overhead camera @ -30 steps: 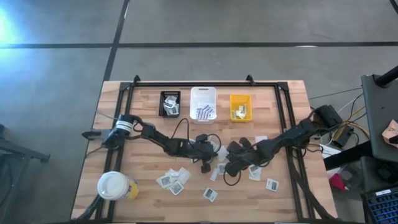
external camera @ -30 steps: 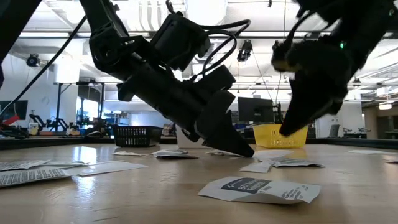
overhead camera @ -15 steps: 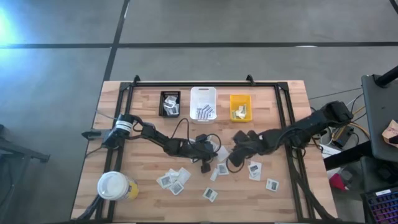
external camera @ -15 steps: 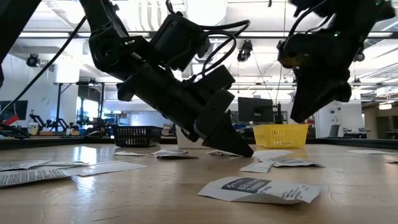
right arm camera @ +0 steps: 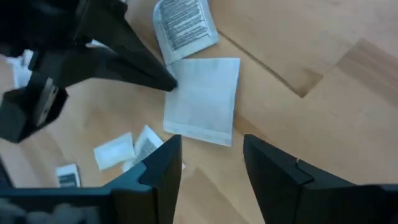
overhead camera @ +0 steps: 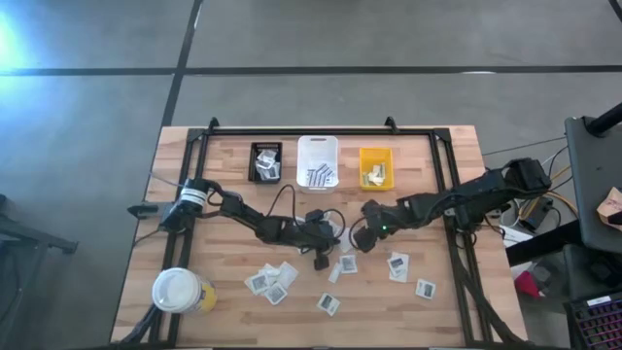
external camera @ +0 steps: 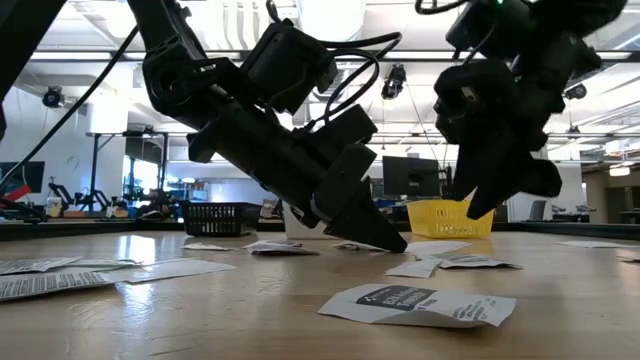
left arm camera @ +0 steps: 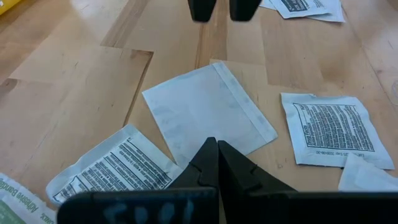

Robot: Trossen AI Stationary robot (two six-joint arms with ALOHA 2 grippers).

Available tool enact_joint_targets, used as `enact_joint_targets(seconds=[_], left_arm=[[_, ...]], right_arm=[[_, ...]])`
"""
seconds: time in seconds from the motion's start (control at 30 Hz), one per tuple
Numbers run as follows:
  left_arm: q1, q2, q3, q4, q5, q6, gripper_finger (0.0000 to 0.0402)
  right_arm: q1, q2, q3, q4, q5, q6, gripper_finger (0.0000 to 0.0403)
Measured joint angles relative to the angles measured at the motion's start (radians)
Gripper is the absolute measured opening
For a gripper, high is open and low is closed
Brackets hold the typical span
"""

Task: Pick & Place First Aid Supplies
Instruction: Put the blue bandage into the white bin

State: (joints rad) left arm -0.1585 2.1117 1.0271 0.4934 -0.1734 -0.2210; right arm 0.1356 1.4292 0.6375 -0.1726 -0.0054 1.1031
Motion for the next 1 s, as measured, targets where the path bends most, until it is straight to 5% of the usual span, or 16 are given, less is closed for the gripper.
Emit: enact_joint_targets(seconds=[0.47, 1.0], left_arm=[[-0.003, 0.0, 0.0, 0.0, 0.0, -0.028, 0.0], [-0.005, 0.0, 0.0, 0.0, -0.001, -0.122, 0.0]], right_arm=[[-0.019, 0.001, -0.176, 0.287, -0.005, 0.159, 0.0169], [-0.019, 0.002, -0.222, 0.399, -0.022, 0.252, 0.0168]])
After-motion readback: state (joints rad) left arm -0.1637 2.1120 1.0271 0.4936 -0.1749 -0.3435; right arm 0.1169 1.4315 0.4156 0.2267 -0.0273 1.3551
